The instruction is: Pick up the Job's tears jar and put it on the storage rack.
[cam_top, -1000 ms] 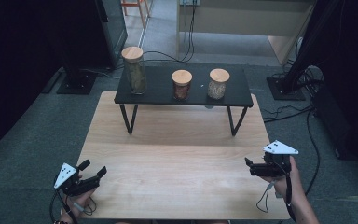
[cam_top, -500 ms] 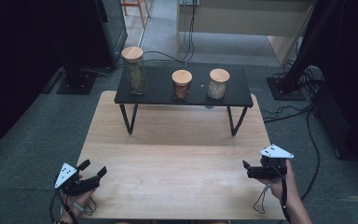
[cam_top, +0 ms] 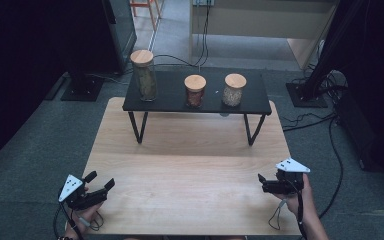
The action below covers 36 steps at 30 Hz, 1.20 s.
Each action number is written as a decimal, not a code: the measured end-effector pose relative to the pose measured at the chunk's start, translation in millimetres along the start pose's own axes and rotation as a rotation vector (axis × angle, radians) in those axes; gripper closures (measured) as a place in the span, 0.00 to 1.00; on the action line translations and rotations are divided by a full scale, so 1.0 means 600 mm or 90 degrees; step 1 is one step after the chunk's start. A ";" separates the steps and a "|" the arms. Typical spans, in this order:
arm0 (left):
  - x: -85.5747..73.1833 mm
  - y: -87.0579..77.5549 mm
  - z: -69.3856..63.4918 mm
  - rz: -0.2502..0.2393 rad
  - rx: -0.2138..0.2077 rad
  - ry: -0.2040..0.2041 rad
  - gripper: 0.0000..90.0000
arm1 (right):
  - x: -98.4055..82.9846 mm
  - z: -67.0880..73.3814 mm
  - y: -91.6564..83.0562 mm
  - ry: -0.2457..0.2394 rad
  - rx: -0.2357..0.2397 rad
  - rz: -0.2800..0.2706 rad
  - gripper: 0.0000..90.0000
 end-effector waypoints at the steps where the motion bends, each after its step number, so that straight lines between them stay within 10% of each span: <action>1: 0.000 0.000 0.000 0.000 0.000 0.000 0.14 | -0.001 0.000 0.001 -0.001 0.001 0.001 0.03; 36: 0.000 0.000 0.001 0.001 -0.003 0.000 0.14 | -0.054 0.006 0.047 0.039 -0.005 -0.014 0.03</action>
Point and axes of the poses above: each handheld gripper's, and its own axes: y roughly forward along the jaws, x roughly out of its top, z roughly to its left, the point moved 5 cm from there along y, roughly forward along the jaws, and after that the axes turned 1 degree about -y, right-handed, at the moved point
